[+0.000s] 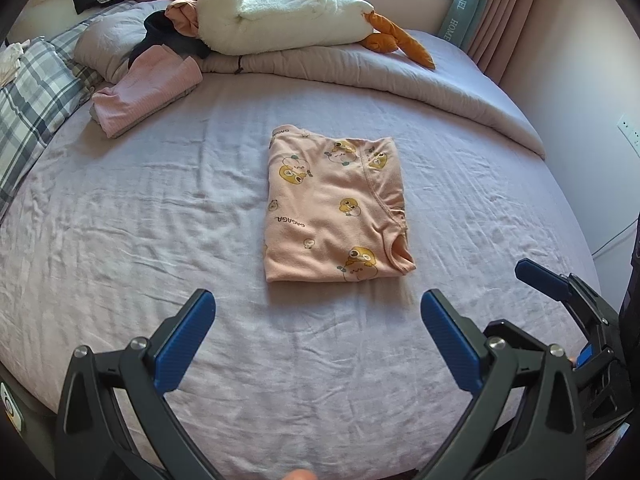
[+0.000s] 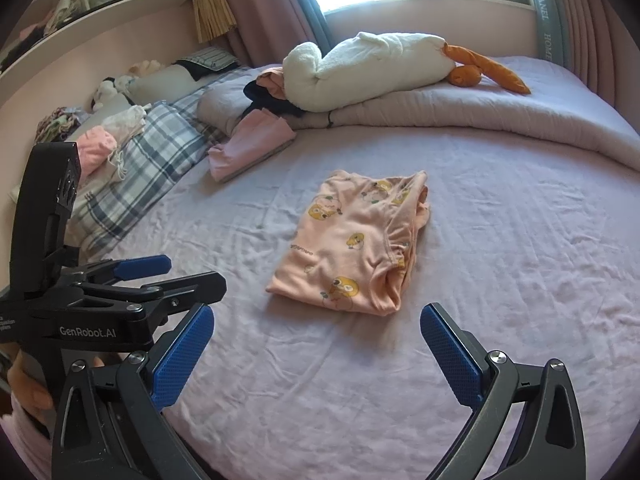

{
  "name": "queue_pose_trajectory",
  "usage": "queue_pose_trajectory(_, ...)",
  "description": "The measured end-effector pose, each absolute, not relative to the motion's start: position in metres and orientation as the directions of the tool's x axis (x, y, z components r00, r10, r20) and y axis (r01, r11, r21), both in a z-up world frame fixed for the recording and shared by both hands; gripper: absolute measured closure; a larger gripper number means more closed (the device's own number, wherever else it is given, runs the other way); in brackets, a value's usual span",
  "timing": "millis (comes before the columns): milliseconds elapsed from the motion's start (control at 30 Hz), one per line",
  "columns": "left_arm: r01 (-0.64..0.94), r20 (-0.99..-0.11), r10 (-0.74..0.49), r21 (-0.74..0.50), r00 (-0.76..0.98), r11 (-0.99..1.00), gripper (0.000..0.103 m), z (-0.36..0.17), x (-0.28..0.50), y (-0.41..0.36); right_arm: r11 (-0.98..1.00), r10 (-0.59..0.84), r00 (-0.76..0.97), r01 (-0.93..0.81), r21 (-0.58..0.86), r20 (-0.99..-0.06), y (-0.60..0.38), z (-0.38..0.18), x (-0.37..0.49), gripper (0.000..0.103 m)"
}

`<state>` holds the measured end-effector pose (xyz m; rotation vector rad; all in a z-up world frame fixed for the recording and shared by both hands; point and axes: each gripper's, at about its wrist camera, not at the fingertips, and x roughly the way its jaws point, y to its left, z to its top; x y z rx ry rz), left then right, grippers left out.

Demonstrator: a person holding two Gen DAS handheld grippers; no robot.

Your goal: Fold small clothes

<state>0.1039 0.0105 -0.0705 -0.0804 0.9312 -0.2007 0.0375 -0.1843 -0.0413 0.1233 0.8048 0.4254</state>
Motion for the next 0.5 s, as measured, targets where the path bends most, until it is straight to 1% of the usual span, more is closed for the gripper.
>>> queue_pose_trajectory(133, 0.128, -0.782, -0.175, -0.122, 0.598, 0.984, 0.000, -0.0676, 0.1015, 0.0104, 0.915, 0.398, 0.622, -0.318, 0.247, -0.674, -0.1838, -0.0397, 0.0363, 0.001)
queue_pose_trajectory(500, 0.120, -0.776, -0.158, -0.106, 0.611, 0.987, 0.000, -0.0653, 0.0977, 0.0120, 0.939, 0.340, 0.645, -0.280, 0.202, -0.684, -0.1882, -0.0373, 0.0330, 0.001)
